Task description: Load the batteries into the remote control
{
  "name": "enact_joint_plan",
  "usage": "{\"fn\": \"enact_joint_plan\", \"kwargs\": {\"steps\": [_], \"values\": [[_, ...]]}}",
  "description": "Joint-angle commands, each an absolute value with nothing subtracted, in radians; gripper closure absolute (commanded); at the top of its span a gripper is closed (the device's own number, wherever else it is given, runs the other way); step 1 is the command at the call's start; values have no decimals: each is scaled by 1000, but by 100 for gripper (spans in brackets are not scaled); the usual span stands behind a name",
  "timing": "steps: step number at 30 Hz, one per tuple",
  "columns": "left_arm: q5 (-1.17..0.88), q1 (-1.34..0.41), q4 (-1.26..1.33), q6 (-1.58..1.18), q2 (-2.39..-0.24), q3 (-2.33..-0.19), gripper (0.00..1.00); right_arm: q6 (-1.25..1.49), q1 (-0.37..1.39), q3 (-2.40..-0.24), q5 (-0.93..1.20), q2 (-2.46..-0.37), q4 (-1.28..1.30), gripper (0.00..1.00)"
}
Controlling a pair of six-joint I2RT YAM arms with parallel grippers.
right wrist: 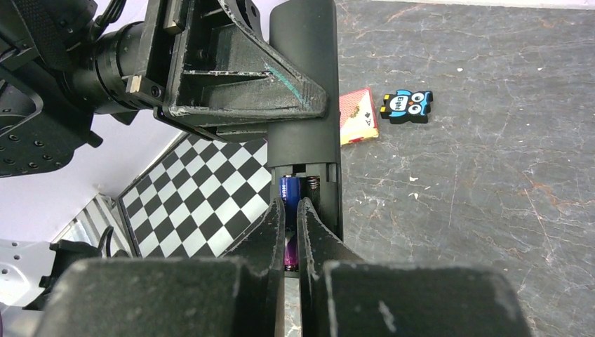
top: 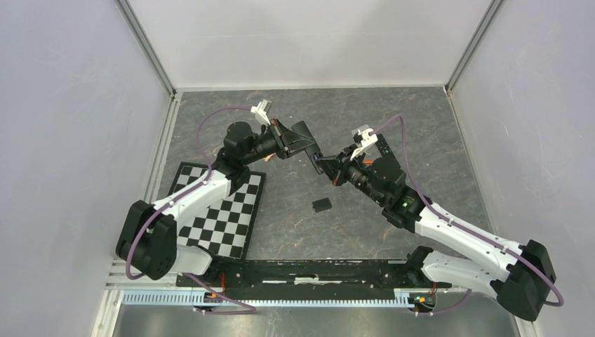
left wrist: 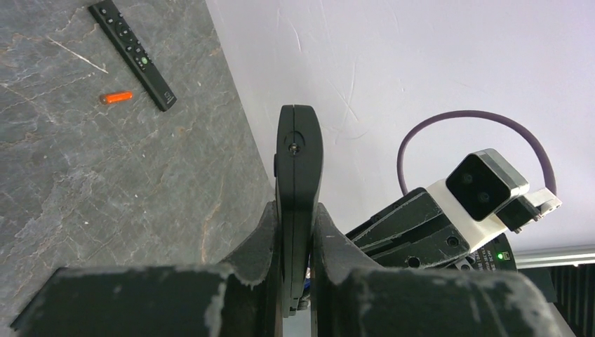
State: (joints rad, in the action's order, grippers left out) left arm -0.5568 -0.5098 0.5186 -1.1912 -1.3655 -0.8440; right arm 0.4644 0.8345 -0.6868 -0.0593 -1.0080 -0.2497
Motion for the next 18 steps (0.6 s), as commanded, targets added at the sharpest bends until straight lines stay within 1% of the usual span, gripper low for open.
{"fn": "enact_joint_plan", "kwargs": {"steps": [1, 10, 18], "values": [[-528, -501, 705, -1236, -1291, -891, 98, 447, 850, -674, 70, -1064, 25, 100], [-524, -475, 692, -1229, -1264, -881, 98, 460, 847, -698, 88, -1092, 117, 100], [-525, -457, 682, -1226, -1249, -879, 98, 456, 843, -701, 107, -1109, 139, 100]]}}
